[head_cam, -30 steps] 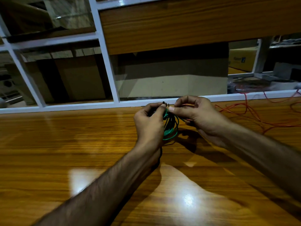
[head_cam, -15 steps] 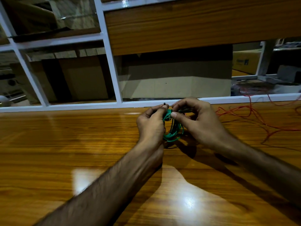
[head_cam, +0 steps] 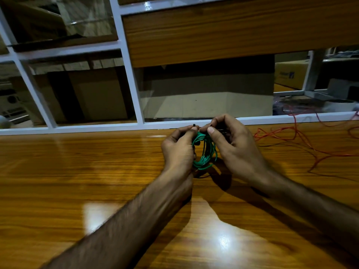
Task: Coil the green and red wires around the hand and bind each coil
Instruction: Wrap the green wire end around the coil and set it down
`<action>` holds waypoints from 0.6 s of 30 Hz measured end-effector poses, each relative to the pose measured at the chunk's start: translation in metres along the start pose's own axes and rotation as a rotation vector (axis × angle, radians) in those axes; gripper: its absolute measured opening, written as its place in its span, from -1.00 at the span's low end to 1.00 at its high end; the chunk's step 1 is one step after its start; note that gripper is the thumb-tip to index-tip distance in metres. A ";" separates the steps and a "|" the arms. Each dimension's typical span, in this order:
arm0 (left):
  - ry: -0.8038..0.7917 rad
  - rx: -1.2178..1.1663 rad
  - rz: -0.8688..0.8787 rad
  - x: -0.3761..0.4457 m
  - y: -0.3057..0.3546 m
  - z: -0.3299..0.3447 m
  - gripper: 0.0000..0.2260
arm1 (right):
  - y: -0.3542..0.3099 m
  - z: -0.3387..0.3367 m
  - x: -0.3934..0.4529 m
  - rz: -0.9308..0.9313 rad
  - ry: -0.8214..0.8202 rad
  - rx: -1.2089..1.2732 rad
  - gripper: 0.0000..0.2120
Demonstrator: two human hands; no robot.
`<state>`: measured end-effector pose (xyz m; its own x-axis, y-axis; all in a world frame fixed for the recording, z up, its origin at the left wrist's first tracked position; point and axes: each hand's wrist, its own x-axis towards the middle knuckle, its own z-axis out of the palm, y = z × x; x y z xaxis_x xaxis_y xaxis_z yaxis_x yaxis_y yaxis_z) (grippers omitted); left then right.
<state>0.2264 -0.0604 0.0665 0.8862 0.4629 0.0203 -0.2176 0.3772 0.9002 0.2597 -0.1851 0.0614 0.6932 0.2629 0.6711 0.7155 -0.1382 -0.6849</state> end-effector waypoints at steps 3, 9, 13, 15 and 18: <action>0.009 0.007 0.012 0.001 -0.001 -0.001 -0.95 | -0.001 0.007 -0.004 -0.001 0.050 0.000 -0.89; -0.019 0.025 0.016 -0.002 -0.003 0.000 -0.94 | 0.001 0.009 0.000 -0.015 0.040 -0.045 -0.96; -0.045 -0.014 -0.017 -0.005 -0.003 0.002 -0.93 | 0.005 0.011 -0.001 0.009 0.069 -0.016 -0.96; -0.054 -0.083 -0.037 -0.007 -0.002 0.005 -0.87 | 0.005 0.013 -0.001 0.056 0.106 0.032 -0.94; -0.056 -0.093 -0.036 -0.008 -0.005 0.006 -0.92 | 0.006 0.017 -0.002 0.124 0.181 0.090 -0.95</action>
<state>0.2226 -0.0708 0.0649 0.9149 0.4033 0.0146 -0.2196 0.4671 0.8565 0.2608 -0.1700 0.0512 0.7853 0.0725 0.6149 0.6190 -0.0711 -0.7822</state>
